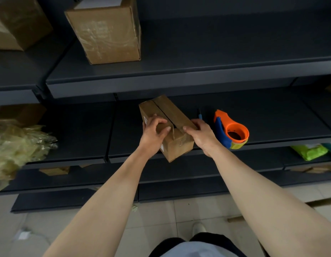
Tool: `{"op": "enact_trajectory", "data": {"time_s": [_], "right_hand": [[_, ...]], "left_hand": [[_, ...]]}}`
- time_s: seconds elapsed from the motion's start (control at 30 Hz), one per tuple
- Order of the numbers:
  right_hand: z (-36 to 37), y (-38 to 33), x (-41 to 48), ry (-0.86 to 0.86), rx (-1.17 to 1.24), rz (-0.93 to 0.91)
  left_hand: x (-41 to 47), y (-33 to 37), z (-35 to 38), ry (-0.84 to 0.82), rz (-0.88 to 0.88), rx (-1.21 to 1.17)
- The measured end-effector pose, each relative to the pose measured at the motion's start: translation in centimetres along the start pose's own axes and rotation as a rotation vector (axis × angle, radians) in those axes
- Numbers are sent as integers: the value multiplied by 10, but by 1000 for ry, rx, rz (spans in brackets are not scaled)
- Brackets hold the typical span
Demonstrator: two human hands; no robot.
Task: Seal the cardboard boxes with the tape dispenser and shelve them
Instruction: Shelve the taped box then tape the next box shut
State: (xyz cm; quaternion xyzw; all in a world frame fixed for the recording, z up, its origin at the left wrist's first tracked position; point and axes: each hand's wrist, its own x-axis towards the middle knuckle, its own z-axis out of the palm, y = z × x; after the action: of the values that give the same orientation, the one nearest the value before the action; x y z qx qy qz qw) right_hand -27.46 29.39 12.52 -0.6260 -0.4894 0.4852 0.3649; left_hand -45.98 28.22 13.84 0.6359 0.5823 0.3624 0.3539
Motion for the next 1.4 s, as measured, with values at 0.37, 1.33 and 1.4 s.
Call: {"op": "enact_trajectory", "data": {"time_s": [0.37, 1.33, 1.4], "right_hand": [[-1, 7, -1, 25, 369, 233], [11, 2, -24, -41, 183, -32], [10, 2, -25, -58, 182, -30]], "left_hand": [[-1, 5, -3, -48, -4, 105], [-11, 10, 19, 46, 192, 172], [-11, 11, 19, 44, 193, 173]]}}
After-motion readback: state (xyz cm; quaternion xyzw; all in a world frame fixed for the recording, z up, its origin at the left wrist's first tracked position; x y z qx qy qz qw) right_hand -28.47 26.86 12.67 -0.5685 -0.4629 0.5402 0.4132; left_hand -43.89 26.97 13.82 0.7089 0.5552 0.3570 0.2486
